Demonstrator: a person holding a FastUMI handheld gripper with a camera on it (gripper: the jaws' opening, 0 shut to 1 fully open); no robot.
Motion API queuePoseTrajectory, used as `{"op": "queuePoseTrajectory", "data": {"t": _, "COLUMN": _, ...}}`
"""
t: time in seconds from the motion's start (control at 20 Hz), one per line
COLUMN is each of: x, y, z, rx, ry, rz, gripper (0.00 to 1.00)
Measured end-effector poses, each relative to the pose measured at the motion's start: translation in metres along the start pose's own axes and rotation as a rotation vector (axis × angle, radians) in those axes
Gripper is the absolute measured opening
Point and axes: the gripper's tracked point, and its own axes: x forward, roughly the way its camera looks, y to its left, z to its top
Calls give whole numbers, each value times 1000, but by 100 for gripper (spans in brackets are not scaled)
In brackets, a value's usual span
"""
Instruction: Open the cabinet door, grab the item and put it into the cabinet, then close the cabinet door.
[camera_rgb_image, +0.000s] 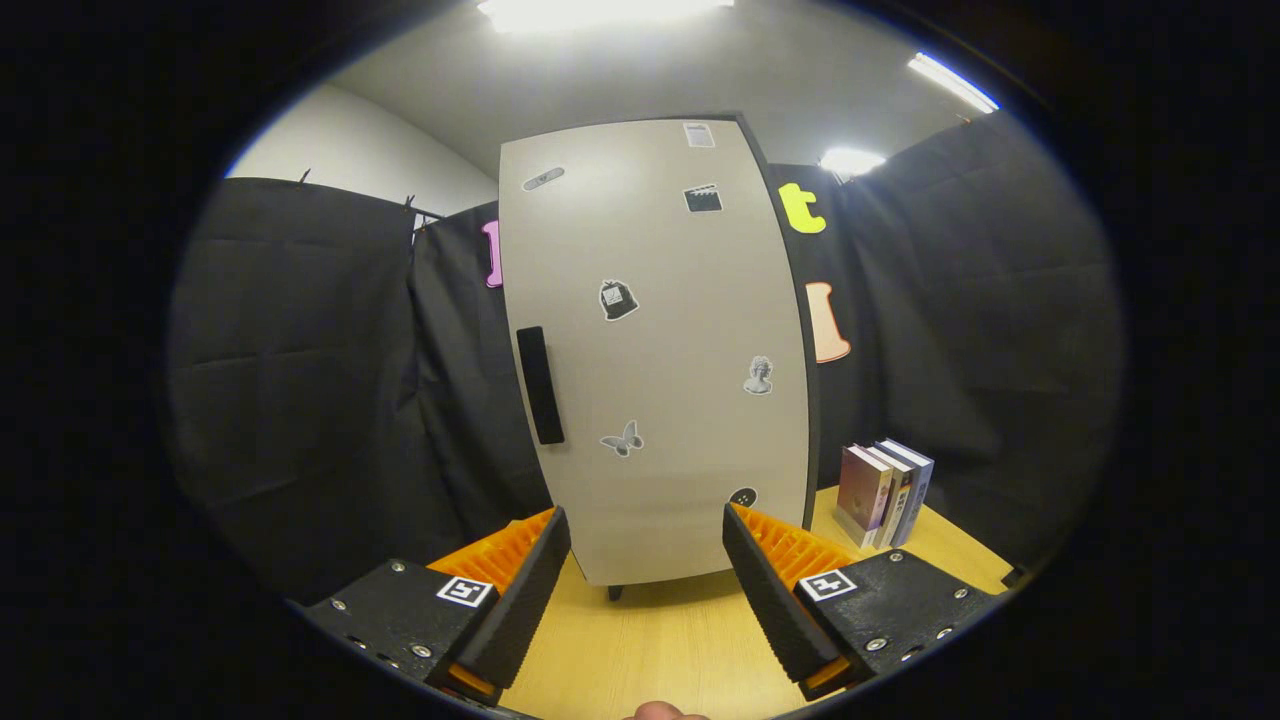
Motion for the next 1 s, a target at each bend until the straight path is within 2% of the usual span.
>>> {"op": "queuePoseTrajectory", "data": {"t": 0.6, "x": -1, "y": 6, "z": 9, "rx": -13, "ry": -35, "rz": 19, "gripper": 95}}
{"op": "queuePoseTrajectory", "data": {"t": 1.0, "x": 7, "y": 20, "z": 4, "rx": -14, "ry": -11, "rz": 37, "gripper": 95}}
